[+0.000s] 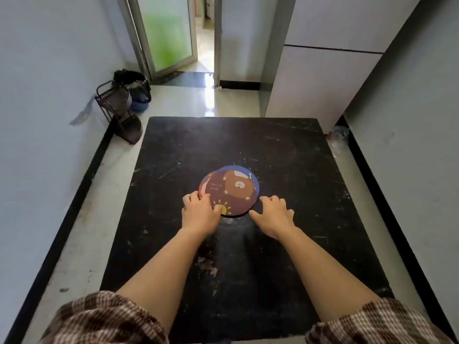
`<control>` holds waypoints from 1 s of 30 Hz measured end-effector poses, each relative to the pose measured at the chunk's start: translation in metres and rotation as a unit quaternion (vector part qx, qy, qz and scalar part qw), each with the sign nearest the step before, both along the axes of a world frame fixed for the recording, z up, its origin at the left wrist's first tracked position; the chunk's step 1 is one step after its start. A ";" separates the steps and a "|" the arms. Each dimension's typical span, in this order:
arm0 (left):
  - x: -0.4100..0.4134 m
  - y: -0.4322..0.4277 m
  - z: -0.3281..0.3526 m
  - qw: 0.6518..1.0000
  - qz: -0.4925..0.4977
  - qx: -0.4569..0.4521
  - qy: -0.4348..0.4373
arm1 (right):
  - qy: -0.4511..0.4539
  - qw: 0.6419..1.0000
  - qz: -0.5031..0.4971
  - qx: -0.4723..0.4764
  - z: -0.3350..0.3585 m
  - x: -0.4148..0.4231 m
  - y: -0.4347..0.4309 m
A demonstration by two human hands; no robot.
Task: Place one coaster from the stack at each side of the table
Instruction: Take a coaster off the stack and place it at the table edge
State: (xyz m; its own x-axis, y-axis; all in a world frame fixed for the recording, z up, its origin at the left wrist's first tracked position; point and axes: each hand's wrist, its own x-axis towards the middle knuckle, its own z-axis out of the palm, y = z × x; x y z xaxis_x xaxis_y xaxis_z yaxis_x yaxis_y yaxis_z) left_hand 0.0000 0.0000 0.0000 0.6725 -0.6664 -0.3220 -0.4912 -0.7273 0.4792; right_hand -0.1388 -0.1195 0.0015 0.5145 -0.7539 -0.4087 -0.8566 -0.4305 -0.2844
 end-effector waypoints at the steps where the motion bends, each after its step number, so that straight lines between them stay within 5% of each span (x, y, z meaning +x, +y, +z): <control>1: 0.005 -0.004 -0.007 1.000 0.002 0.019 -0.001 | 0.010 1.000 -0.009 0.007 -0.006 0.007 -0.005; 15: 0.021 -0.028 -0.069 0.999 0.036 -0.003 -0.038 | -0.028 0.995 -0.094 -0.007 -0.063 0.051 -0.037; 22: 0.016 -0.029 -0.068 0.991 0.090 -0.091 -0.032 | -0.196 0.942 -0.263 0.067 -0.058 0.059 -0.041; 30: 0.004 -0.029 -0.049 0.886 0.302 -0.254 0.243 | -0.279 0.840 -0.362 0.292 -0.030 0.039 -0.045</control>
